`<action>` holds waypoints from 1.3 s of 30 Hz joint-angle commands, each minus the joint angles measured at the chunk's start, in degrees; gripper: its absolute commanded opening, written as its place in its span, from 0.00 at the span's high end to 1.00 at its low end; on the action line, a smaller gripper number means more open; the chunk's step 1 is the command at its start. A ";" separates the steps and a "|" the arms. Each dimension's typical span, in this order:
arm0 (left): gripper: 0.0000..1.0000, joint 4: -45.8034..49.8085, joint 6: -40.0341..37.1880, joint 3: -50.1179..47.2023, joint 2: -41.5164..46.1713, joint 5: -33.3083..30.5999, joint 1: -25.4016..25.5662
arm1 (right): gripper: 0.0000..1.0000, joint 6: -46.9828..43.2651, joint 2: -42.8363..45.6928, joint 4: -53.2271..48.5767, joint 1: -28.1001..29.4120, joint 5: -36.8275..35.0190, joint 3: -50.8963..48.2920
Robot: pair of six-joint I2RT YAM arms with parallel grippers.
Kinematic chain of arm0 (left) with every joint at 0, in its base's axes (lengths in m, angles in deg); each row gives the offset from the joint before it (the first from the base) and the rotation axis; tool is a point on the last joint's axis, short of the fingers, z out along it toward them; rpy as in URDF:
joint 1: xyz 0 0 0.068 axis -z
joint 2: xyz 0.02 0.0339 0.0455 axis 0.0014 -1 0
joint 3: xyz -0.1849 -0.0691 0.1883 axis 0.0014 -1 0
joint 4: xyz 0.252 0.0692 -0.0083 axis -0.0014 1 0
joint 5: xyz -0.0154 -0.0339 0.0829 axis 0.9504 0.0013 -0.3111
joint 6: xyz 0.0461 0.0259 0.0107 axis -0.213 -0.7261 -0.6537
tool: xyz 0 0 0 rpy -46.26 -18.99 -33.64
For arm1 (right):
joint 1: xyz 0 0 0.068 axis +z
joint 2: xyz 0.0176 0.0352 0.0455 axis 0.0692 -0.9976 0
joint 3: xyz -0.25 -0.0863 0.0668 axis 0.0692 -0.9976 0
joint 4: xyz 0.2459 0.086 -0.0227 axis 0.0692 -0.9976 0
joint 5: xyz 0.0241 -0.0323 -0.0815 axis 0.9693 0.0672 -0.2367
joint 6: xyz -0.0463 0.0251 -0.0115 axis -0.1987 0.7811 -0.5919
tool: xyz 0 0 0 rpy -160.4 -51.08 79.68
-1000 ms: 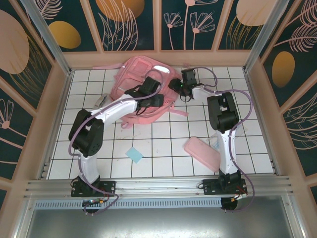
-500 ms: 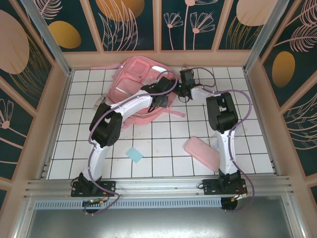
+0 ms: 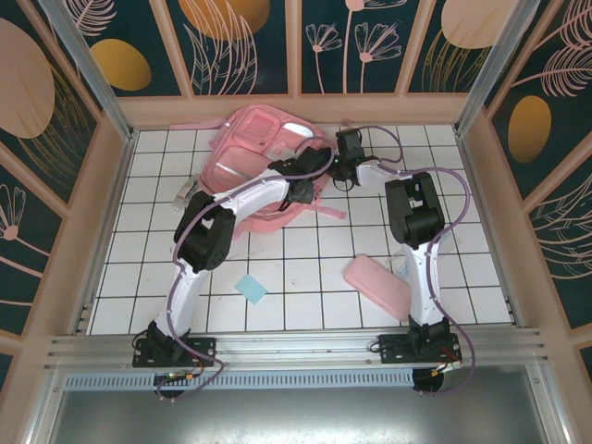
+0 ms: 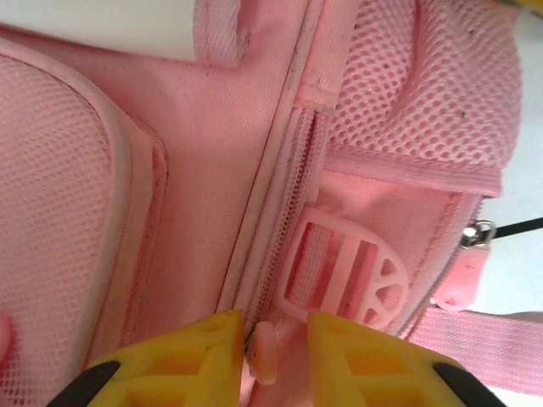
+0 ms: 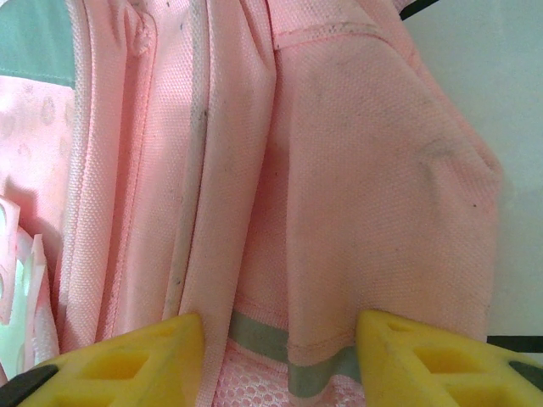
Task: Pack the student bag
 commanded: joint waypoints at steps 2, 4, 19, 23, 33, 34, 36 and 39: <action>0.75 1.05 -1.31 1.61 -2.56 -4.10 0.24 | 0.49 0.15 1.07 -3.01 0.95 1.67 -0.34; 0.85 0.77 -1.75 1.77 -3.26 -5.13 0.21 | 0.49 0.15 1.07 -2.98 0.85 1.56 -0.65; 1.00 -13.18 10.45 -33.72 20.68 -2.78 0.18 | 0.65 8.79 0.23 0.93 -1.15 -5.27 -5.12; 1.00 -12.96 11.82 -40.40 25.68 -6.53 0.00 | 0.65 8.95 0.58 0.90 -1.71 -7.24 -5.70; 1.00 -15.38 6.82 -41.00 31.04 3.31 -2.84 | 0.56 4.68 5.53 0.63 -2.15 -0.76 -7.06; 1.00 -15.83 6.38 -39.08 30.70 6.12 -2.76 | 0.54 3.93 7.40 0.51 -2.00 0.38 -8.09; 1.00 -16.33 6.14 -35.34 30.22 9.80 -2.27 | 0.50 2.44 11.38 0.03 -1.81 2.00 -10.43; 1.00 -17.53 6.33 -30.58 29.92 13.57 -1.94 | 0.48 1.26 17.64 -0.30 -1.70 6.38 -15.14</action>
